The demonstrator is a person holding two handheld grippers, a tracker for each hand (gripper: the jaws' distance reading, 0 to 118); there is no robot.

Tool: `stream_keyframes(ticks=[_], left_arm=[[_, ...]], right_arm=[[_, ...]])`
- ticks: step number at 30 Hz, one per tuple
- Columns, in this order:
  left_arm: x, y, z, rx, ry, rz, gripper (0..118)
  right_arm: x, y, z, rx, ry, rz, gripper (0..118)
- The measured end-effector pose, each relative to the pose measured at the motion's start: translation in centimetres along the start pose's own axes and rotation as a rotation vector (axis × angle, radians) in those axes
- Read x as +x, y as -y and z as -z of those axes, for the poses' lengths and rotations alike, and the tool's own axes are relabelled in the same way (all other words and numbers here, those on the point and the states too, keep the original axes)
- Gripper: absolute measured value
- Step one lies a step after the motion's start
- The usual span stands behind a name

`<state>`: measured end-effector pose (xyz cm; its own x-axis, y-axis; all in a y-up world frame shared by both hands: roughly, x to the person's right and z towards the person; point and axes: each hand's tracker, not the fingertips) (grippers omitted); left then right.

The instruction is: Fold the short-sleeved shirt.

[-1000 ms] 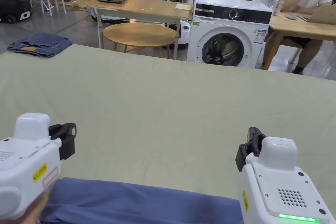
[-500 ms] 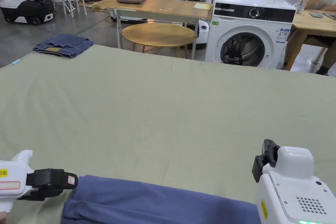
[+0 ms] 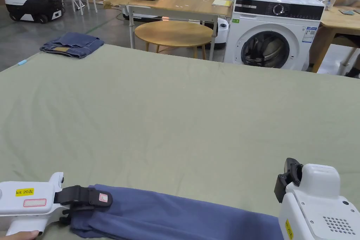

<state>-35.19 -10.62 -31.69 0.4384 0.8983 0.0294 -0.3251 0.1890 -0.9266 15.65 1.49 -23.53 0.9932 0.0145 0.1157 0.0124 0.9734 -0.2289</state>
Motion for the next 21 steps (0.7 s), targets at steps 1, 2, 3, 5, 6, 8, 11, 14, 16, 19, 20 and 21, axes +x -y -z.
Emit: stream_keyframes(ticks=[1, 2, 3, 5, 6, 8, 11, 14, 16, 19, 20, 21], left_arm=[[0.2, 0.0, 0.4, -0.007, -0.066, 0.009, 12], [0.3, 0.1, 0.6, -0.013, -0.133, 0.013, 8], [0.3, 0.3, 0.6, -0.004, -0.127, 0.013, 7], [1.1, 0.7, 0.5, 0.021, -0.114, 0.032, 4], [1.2, 0.6, 0.3, 0.020, -0.147, 0.052, 3], [2.4, 0.8, 0.1, 0.037, -0.179, 0.079, 2], [3.8, 0.7, -0.7, 0.068, -0.188, 0.102, 2], [5.3, 0.3, -1.8, 0.097, -0.177, 0.114, 2], [6.6, 0.1, -2.3, 0.098, -0.190, 0.149, 2], [8.1, -0.5, -3.7, 0.114, -0.247, 0.204, 2], [8.4, -0.9, -4.5, 0.116, -0.245, 0.195, 2], [8.8, -1.1, -5.3, 0.128, -0.255, 0.203, 2]], right_arm=[[0.0, 0.0, 0.0, -0.001, -0.002, 0.000, 0], [0.0, 0.1, 0.0, -0.003, -0.002, -0.002, 0], [0.0, 0.1, 0.1, -0.005, -0.004, -0.004, 0], [0.1, 0.1, 0.1, -0.008, -0.005, -0.007, 0], [0.2, 0.1, 0.1, -0.009, -0.006, -0.006, 0], [0.3, 0.0, 0.1, -0.006, -0.005, -0.006, 0], [0.6, -0.3, 0.1, -0.001, -0.004, -0.009, 0], [0.9, -0.5, 0.1, 0.006, -0.001, -0.011, 0], [1.0, -0.7, 0.1, 0.009, -0.001, -0.009, 0], [1.1, -0.9, 0.2, 0.012, -0.002, -0.006, 0], [1.1, -0.9, 0.2, 0.013, -0.004, -0.005, 0], [1.1, -1.0, 0.2, 0.014, -0.004, -0.005, 0]])
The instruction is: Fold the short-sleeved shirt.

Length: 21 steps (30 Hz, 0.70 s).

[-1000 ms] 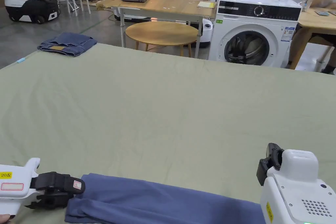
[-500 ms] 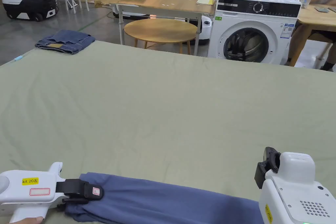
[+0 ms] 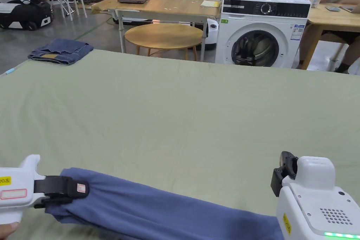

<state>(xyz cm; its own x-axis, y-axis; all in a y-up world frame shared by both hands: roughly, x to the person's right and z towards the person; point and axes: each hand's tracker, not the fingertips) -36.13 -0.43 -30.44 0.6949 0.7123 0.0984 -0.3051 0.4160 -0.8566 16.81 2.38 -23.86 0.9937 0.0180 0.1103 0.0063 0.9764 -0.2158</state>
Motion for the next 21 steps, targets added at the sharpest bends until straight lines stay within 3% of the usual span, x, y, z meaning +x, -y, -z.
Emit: stream_keyframes(ticks=[5, 9, 13, 21], left_arm=[[0.3, -1.8, -4.2, 0.042, -0.201, 0.055, 2], [1.7, -1.8, -5.1, 0.049, -0.277, 0.093, 2], [4.3, -1.1, -4.1, 0.013, -0.241, 0.113, 2], [10.7, 0.0, 1.3, -0.109, -0.011, 0.135, 2]], right_arm=[[-0.3, -0.3, 0.1, 0.007, -0.011, -0.002, 0], [-0.6, -0.4, 0.2, 0.017, -0.017, -0.006, 0], [-0.8, -0.4, 0.3, 0.020, -0.017, 0.003, 0], [-0.5, 0.0, 0.0, 0.011, -0.018, -0.006, 0]])
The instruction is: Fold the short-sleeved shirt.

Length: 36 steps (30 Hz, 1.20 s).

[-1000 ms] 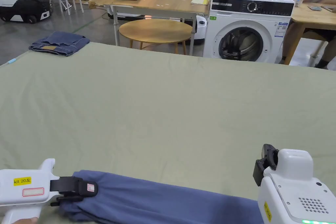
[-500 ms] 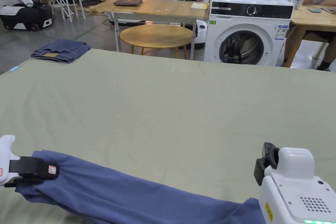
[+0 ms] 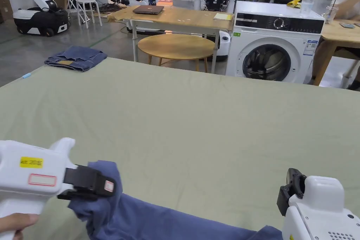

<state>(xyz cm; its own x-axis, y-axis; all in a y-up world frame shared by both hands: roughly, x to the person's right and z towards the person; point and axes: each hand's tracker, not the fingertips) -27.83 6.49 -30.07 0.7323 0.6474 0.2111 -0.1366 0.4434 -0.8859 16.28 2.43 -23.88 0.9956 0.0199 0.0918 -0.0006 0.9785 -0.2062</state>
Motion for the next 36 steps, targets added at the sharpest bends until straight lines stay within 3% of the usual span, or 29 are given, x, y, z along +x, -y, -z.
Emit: stream_keyframes(ticks=[5, 15, 20, 22, 30, 31, 33, 36], left_arm=[[3.1, 0.3, 6.5, -0.081, 0.035, 0.005, 2], [3.3, 2.6, 18.7, -0.314, -0.161, 0.015, 3], [3.6, 3.0, 19.3, -0.312, -0.143, -0.005, 39], [4.2, 2.9, 18.5, -0.298, -0.129, 0.014, 47], [5.7, 1.7, 11.7, -0.155, 0.036, 0.035, 44], [5.6, 1.5, 11.1, -0.130, 0.041, 0.061, 40], [5.5, 1.6, 10.9, -0.115, 0.005, 0.074, 14], [4.4, 2.0, 12.3, -0.131, -0.062, 0.076, 4]], right_arm=[[0.5, 0.5, -0.3, -0.018, 0.009, 0.006, 0], [1.6, 1.2, -0.7, -0.053, 0.032, 0.001, 0], [1.9, 1.4, -0.7, -0.063, 0.038, 0.001, 0], [1.9, 1.6, -0.8, -0.068, 0.037, 0.001, 0], [2.1, 1.6, -1.1, -0.070, 0.030, 0.015, 0], [2.1, 1.5, -1.1, -0.069, 0.029, 0.018, 0], [2.0, 1.5, -1.2, -0.066, 0.028, 0.023, 0], [2.0, 1.4, -1.2, -0.066, 0.021, 0.029, 0]])
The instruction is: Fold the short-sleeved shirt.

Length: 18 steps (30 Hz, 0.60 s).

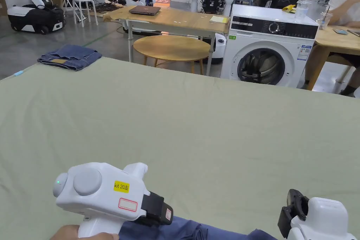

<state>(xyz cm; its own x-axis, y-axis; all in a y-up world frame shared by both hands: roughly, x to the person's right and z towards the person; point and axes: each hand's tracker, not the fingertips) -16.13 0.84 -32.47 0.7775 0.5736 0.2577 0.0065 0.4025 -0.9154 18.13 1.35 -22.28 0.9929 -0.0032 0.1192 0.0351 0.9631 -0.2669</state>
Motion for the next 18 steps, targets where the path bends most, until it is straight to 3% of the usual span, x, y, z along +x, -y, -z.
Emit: stream_keyframes(ticks=[6, 13, 16, 18], left_arm=[[-0.7, 1.5, 5.1, -0.120, -0.017, 0.009, 1], [-0.7, 3.4, 9.1, -0.146, 0.261, -0.046, 1], [-0.4, 4.0, 11.3, -0.156, 0.151, -0.008, 0], [-0.9, 4.1, 12.2, -0.145, 0.184, -0.051, 0]], right_arm=[[0.0, 0.1, 0.1, -0.002, 0.000, 0.001, 0], [0.4, 0.4, -0.1, -0.009, 0.004, 0.003, 0], [0.5, 0.4, -0.2, -0.006, 0.010, 0.000, 0], [0.6, 0.4, -0.1, -0.011, 0.011, -0.005, 0]])
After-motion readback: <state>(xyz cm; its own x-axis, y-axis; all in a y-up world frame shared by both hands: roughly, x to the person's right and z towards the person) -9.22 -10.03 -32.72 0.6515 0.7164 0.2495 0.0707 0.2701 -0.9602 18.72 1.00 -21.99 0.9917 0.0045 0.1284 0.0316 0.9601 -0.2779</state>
